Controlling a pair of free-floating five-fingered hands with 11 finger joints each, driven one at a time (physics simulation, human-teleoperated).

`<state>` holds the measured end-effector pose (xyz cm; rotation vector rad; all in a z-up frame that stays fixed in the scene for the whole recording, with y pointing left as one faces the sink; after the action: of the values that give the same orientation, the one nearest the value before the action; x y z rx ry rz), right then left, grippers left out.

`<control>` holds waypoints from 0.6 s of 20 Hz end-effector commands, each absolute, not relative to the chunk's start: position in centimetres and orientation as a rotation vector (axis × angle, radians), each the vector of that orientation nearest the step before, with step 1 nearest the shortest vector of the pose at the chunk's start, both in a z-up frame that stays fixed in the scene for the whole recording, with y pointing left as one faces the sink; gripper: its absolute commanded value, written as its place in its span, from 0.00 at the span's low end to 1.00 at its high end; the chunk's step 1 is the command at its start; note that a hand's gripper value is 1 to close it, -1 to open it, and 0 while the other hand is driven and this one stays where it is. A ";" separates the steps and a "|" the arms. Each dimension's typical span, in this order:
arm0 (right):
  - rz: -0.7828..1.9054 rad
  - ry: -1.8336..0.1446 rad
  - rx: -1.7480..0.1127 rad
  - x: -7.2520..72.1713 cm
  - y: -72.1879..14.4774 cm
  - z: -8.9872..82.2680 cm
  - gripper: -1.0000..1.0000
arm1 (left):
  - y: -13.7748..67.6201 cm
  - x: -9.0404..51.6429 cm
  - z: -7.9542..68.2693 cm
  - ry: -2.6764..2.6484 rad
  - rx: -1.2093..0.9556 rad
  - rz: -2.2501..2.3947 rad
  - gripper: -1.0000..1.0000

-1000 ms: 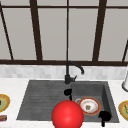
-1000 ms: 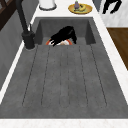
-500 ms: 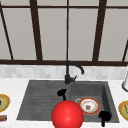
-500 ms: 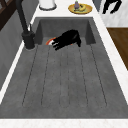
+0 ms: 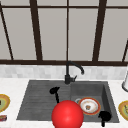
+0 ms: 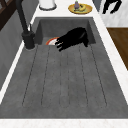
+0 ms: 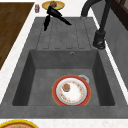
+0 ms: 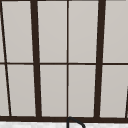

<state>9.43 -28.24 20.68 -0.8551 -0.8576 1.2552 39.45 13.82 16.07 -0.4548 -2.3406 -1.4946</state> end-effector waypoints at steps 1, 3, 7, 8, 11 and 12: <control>1.255 -0.858 -0.855 9.4 -28.2 20.7 0.50 | 16.9 38.4 16.7 -2.333 -0.460 -1.491 0.00; 1.255 -0.858 -0.855 9.4 -28.2 20.7 0.50 | 18.3 37.9 17.1 -2.326 -0.456 -1.506 0.00; 1.255 -0.858 -0.855 9.4 -28.2 20.7 0.50 | 20.8 37.0 17.7 -2.287 -0.460 -1.507 0.00; 1.255 -0.858 -0.855 9.4 -28.2 20.7 0.50 | 21.5 36.8 17.9 -2.283 -0.461 -1.510 0.00; 1.255 -0.858 -0.855 9.4 -28.2 20.7 0.50 | 23.4 36.4 18.6 -2.263 -0.470 -1.523 0.00; 1.255 -0.858 -0.855 9.4 -28.2 20.7 0.50 | 23.9 36.6 19.1 -2.241 -0.477 -1.526 0.00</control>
<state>9.43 -28.24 20.68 -0.8551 -0.8576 1.2552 36.73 22.26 18.14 -0.4587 -2.3210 -1.5033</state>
